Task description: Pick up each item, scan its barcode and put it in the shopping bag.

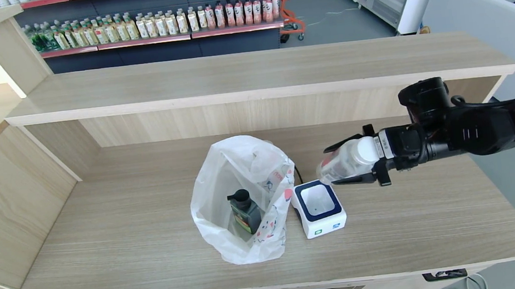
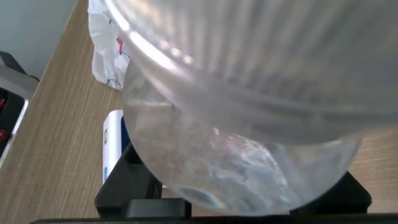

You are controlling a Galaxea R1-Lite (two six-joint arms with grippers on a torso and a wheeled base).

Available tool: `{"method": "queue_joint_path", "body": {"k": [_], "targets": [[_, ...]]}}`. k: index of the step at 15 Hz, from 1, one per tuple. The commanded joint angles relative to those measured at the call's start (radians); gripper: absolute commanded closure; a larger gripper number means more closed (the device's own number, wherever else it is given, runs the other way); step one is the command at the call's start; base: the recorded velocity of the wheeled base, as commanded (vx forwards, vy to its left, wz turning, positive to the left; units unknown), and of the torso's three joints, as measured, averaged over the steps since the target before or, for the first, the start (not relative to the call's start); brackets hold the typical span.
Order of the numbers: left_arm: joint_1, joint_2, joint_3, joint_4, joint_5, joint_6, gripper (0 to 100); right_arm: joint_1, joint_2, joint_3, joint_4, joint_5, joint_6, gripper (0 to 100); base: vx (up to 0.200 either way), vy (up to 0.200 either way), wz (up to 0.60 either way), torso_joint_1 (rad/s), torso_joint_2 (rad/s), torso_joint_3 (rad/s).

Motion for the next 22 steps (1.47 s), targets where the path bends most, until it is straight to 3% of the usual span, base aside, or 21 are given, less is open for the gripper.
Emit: {"method": "queue_joint_path", "body": {"k": [1,13,18,22], "targets": [[0.000,0.002,-0.001,0.000,0.000,0.000,0,-0.002,0.040,0.000,0.005,0.030,-0.072,100,0.000,0.000,0.00,0.000,0.00,0.000],[0.000,0.002,-0.001,0.000,0.000,0.000,0,-0.022,0.101,-0.013,0.030,0.042,-0.379,100,0.000,0.000,0.00,0.000,0.00,0.000],[0.000,0.002,0.000,0.000,0.000,0.000,0,-0.016,0.139,-0.135,0.286,0.084,-0.565,100,0.000,0.000,0.00,0.000,0.00,0.000],[0.000,0.002,0.000,0.000,0.000,0.000,0,-0.013,0.166,-0.180,0.294,0.099,-0.582,100,0.000,0.000,0.00,0.000,0.00,0.000]]}}
